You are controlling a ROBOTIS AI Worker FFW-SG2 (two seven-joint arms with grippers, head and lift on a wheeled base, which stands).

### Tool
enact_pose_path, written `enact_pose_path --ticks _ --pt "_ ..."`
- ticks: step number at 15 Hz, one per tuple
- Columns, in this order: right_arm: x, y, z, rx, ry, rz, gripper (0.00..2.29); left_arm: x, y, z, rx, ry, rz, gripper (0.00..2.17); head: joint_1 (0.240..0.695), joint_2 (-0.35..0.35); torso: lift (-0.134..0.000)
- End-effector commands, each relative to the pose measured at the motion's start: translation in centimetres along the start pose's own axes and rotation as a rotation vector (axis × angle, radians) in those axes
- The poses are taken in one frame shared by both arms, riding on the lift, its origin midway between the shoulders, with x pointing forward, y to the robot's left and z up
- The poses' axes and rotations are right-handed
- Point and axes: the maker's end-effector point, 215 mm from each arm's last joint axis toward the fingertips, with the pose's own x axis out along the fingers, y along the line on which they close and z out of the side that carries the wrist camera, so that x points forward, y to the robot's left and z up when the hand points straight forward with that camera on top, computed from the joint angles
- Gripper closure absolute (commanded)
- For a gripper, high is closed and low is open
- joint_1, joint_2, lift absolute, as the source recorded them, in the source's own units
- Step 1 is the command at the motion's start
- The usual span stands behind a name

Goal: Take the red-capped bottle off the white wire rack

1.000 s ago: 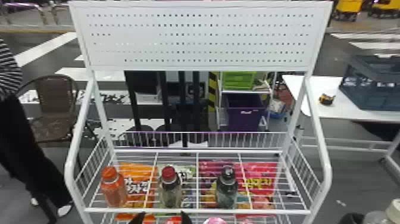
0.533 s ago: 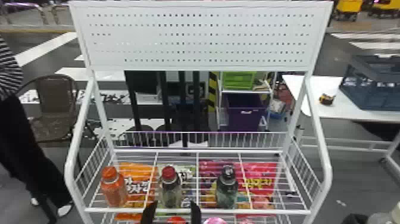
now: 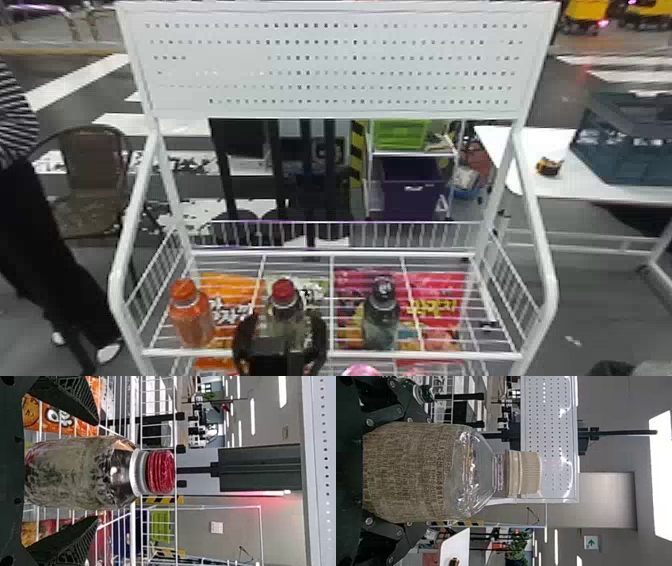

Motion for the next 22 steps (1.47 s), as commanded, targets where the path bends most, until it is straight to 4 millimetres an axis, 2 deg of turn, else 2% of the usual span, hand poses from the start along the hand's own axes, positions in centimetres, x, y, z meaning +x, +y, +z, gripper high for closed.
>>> enact_pose_path --ticks 1,2,3,4,6,9,11,13,15,16,19,22 --pt "0.0 0.0 0.1 0.000 -0.004 -0.001 0.84 0.9 0.6 -0.2 -0.002 -0.003 0.010 0.04 0.499 0.000 0.000" --pt "0.0 0.0 0.1 -0.001 -0.004 0.000 0.84 1.2 0.8 -0.2 0.002 -0.006 0.010 0.12 0.499 0.000 0.000" --pt "0.0 0.0 0.1 0.000 -0.004 -0.001 0.84 1.3 0.9 0.3 -0.005 -0.024 0.006 0.30 0.499 0.000 0.000" --pt "-0.1 0.0 0.0 0.000 -0.003 -0.001 0.84 1.3 0.9 0.6 -0.012 -0.031 -0.005 0.59 0.499 0.000 0.000" --pt "0.0 0.0 0.1 0.000 -0.004 -0.001 0.84 1.3 0.9 0.4 -0.025 -0.022 -0.007 2.16 0.499 0.000 0.000" --pt "0.1 -0.1 0.0 0.001 -0.002 -0.002 0.84 -0.2 0.1 1.3 -0.042 -0.038 -0.027 2.15 0.499 0.000 0.000" --pt "0.1 -0.1 0.0 0.001 -0.003 -0.002 0.84 -1.6 -0.2 2.8 -0.065 -0.066 -0.034 2.15 0.499 0.000 0.000" --pt "0.2 -0.1 -0.1 0.001 -0.003 -0.002 0.84 -3.6 -0.5 6.0 -0.090 -0.123 -0.047 2.15 0.499 0.000 0.000" --pt "0.2 -0.1 -0.3 0.003 0.001 -0.003 0.84 -6.5 -0.4 9.2 -0.118 -0.162 -0.062 2.15 0.499 0.000 0.000" --pt "0.2 -0.1 -0.2 0.004 -0.002 -0.003 0.84 -7.5 -0.2 10.2 -0.106 -0.164 -0.065 2.15 0.499 0.000 0.000" --pt "0.2 -0.1 -0.4 0.009 0.000 -0.003 0.84 -10.3 2.6 11.2 -0.049 -0.127 -0.046 2.15 0.499 0.000 0.000" --pt "0.2 0.0 -0.6 0.011 0.002 -0.001 0.84 -12.4 8.4 12.2 -0.022 -0.108 0.018 2.15 0.499 0.000 0.000"
